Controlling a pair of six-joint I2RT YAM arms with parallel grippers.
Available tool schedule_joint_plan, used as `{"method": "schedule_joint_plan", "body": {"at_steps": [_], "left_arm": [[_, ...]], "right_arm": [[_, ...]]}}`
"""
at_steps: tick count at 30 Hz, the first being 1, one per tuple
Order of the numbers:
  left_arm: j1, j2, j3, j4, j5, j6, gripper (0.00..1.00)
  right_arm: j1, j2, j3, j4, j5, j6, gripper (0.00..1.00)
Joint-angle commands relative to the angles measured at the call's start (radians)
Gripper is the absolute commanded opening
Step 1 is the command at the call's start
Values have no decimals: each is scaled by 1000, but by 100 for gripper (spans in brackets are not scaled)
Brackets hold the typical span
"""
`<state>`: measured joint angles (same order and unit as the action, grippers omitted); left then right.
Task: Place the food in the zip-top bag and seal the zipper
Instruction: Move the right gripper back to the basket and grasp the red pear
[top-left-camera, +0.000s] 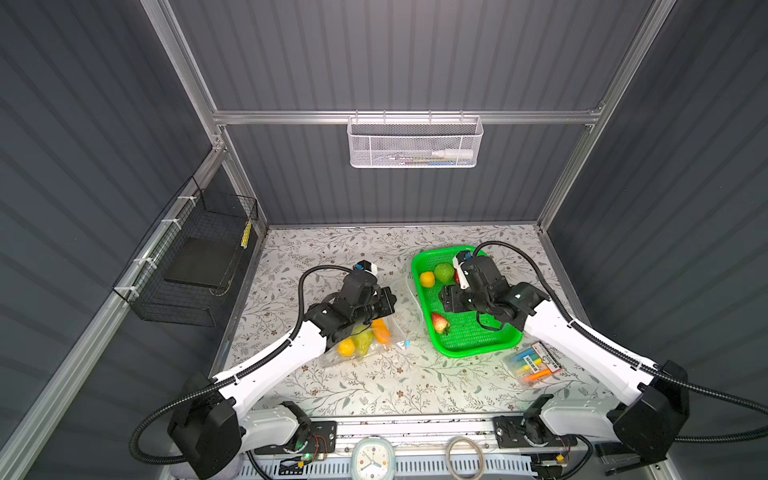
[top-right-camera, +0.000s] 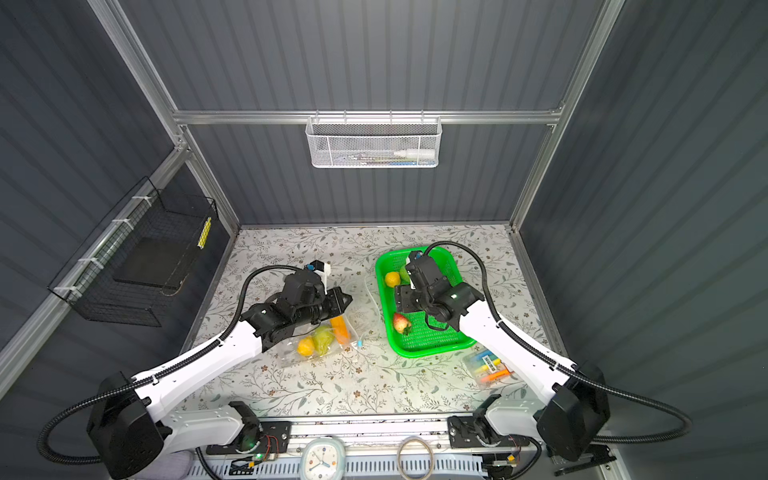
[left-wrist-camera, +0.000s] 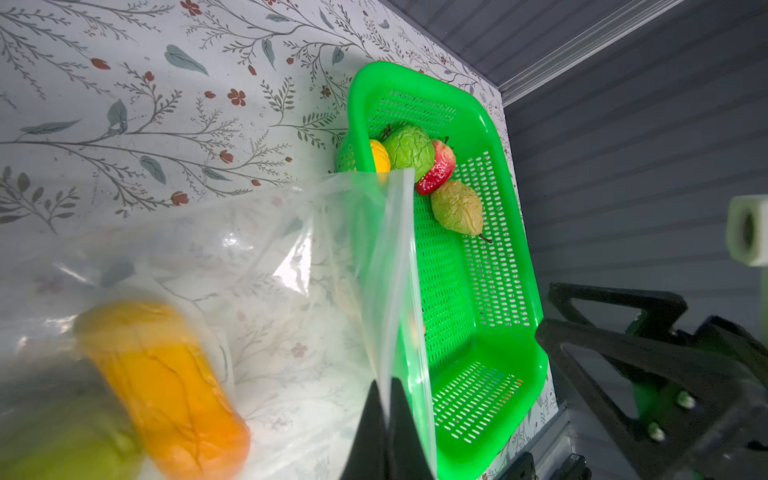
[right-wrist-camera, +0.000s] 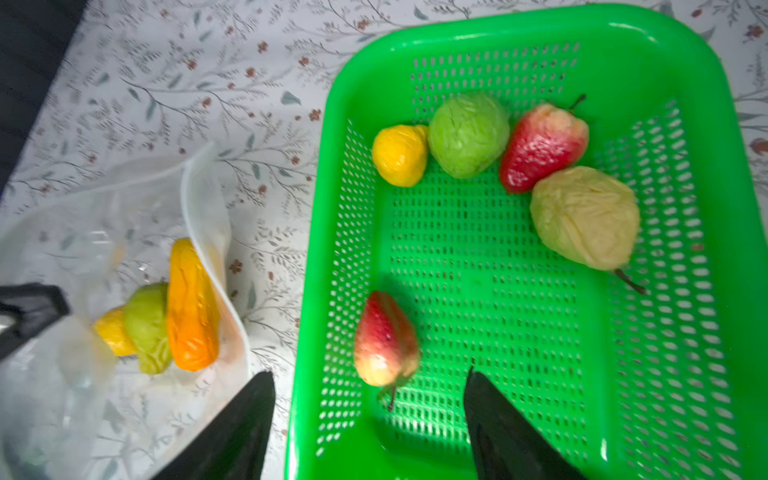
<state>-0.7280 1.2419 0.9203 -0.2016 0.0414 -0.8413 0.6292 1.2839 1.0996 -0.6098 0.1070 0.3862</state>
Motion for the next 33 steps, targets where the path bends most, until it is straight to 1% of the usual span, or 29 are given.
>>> {"method": "schedule_joint_plan", "body": {"at_steps": [1,4,8,19,26,33], "left_arm": [[-6,9,-6,-16,-2,20,0],[-7,16,-3,-16,1,18,0],[-6,19,1,-21,1,18,0],[-7,18,-3,-27,-8,14,0],[-7,15,-5,-31,-9,15,0],[-6,4,-14,-35,-15,15,0]], "right_arm": [[-18,19,-18,-108,-12,-78,74],[-20,51,-35,-107,-24,-86,73],[-23,91,-60,-61,-65,-84,71],[-23,214,-70,21,-130,-73,71],[-20,323,-34,23,-106,-78,70],[-20,368,-49,49,-76,-72,70]]}}
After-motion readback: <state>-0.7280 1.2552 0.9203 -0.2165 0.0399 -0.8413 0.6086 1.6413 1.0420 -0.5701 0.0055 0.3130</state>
